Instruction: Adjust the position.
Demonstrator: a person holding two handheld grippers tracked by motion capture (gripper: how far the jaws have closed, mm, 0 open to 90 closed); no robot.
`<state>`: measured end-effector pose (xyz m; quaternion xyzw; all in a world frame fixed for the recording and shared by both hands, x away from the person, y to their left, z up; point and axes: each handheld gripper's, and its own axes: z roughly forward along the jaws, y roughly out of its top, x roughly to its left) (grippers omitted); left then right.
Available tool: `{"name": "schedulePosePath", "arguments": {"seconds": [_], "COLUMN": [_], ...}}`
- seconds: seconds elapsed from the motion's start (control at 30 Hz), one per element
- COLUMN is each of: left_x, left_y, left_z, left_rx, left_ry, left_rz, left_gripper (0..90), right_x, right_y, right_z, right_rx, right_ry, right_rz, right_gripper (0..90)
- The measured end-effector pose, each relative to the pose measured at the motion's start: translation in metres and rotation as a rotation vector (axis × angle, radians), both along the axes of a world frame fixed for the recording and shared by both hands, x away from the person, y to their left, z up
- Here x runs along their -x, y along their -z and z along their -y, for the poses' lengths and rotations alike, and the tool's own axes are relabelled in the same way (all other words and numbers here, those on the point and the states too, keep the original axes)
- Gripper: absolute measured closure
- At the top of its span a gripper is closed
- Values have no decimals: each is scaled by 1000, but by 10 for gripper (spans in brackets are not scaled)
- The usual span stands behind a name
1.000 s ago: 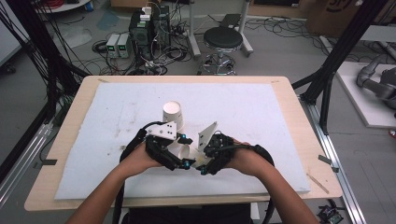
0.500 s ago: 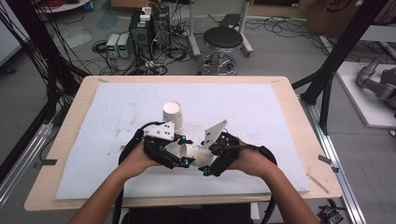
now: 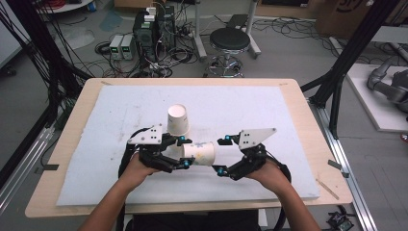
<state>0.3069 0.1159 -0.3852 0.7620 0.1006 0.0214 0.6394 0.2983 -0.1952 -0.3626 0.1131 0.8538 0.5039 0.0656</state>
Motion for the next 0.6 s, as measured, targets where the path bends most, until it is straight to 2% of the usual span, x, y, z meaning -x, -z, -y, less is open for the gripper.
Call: {"name": "schedulePosePath", "arguments": {"seconds": [0.1, 0.17, 0.3, 0.6], "left_x": [2, 2, 3, 4], "left_y": [2, 3, 5, 8], "left_z": [0, 0, 0, 3], "left_rx": [24, 33, 48, 52], "left_ry": [5, 9, 24, 60], "left_rz": [9, 13, 17, 18], "left_gripper": [371, 371, 371, 371], "right_x": [2, 3, 1, 0], "right_y": [8, 14, 27, 30], "right_z": [5, 6, 8, 5], "right_rx": [-67, -90, -104, -121], "right_ry": [21, 22, 19, -22], "right_rz": [20, 22, -3, -11], "right_gripper": [163, 164, 164, 164]}}
